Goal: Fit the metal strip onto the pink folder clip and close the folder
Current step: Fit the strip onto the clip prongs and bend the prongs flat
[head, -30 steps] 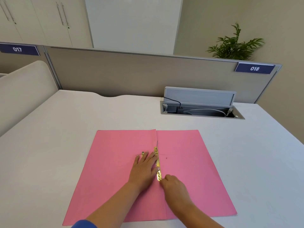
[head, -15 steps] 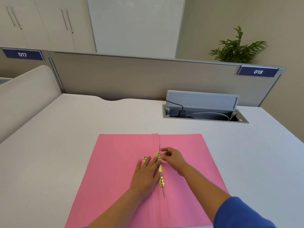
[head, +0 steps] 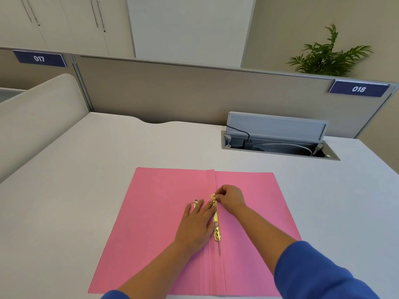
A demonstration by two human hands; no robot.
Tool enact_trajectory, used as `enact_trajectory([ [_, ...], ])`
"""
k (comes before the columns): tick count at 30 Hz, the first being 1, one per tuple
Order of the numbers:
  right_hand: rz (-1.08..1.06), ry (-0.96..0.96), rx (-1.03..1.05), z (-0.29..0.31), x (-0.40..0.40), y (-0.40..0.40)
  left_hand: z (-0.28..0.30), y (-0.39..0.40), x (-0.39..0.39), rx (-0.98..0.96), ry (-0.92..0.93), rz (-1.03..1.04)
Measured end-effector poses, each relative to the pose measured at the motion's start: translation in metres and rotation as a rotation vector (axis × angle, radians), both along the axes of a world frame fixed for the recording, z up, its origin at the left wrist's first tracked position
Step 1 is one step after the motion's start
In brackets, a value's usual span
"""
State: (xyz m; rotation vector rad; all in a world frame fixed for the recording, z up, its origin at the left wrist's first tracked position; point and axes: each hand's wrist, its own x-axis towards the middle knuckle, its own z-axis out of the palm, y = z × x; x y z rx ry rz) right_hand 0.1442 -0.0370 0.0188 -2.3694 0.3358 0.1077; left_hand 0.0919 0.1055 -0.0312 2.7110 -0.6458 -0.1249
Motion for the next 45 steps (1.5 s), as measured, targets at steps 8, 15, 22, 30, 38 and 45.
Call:
enact_trajectory([
  [8,0.111,-0.019,-0.09,0.003,0.008,0.003,0.0,0.0,0.0,-0.017,0.007,0.009],
  [15,0.317,0.036,-0.228,0.012,0.02,0.008,0.001,0.0,0.0,-0.016,0.013,0.011],
  [22,-0.116,0.076,0.026,0.0,0.021,0.008,0.0,-0.001,0.0,-0.002,-0.001,0.013],
  [30,-0.166,0.159,0.255,0.004,0.015,-0.005,-0.003,0.001,0.002,-0.005,-0.007,0.01],
  [38,0.015,0.251,0.332,0.017,-0.055,-0.026,0.0,0.003,0.001,-0.026,0.025,0.01],
  [45,0.279,0.342,-0.407,-0.009,-0.165,-0.019,0.004,0.003,0.001,-0.046,0.063,0.009],
])
